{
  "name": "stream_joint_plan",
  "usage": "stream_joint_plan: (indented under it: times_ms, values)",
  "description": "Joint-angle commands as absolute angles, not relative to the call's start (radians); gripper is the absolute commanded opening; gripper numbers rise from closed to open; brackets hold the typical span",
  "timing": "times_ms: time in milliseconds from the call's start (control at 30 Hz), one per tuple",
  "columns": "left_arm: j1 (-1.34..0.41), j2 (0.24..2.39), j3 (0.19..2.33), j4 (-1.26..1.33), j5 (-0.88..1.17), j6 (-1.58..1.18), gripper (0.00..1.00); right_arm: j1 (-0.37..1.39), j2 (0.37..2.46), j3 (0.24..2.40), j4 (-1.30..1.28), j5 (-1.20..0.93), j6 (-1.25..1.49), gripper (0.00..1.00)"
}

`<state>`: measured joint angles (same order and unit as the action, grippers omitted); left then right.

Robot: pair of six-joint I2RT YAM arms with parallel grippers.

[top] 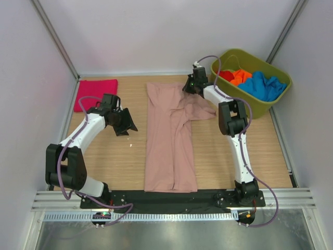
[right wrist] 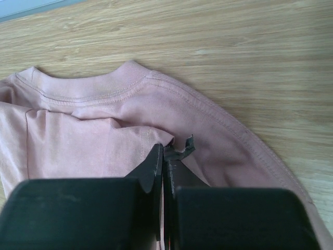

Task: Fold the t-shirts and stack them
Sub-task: Fold the tshirt

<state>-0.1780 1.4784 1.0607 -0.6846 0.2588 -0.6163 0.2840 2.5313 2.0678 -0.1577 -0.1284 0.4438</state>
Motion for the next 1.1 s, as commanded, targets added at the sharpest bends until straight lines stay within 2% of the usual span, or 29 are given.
stream_joint_plan:
  times_ms: [0,533,767,1067]
  values:
    - [-0.17,1.479,1.088,-0.657,0.287,-0.603,0.53,0.285,2.399,2.048,-0.107,-0.094,0.436,0.01]
    - [-0.169,1.48,1.086,-0.655,0.288,-0.604,0.53,0.285,2.223,1.841,-0.06,0.086,0.451,0.01]
    - [-0.169,1.479,1.085,-0.653,0.291,-0.606,0.53,0.285,2.209,1.772,-0.048,0.1,0.468,0.01]
    - [-0.17,1.476,1.085,-0.653,0.291,-0.606,0.53,0.285,2.168,1.703,-0.063,0.216,0.503,0.01]
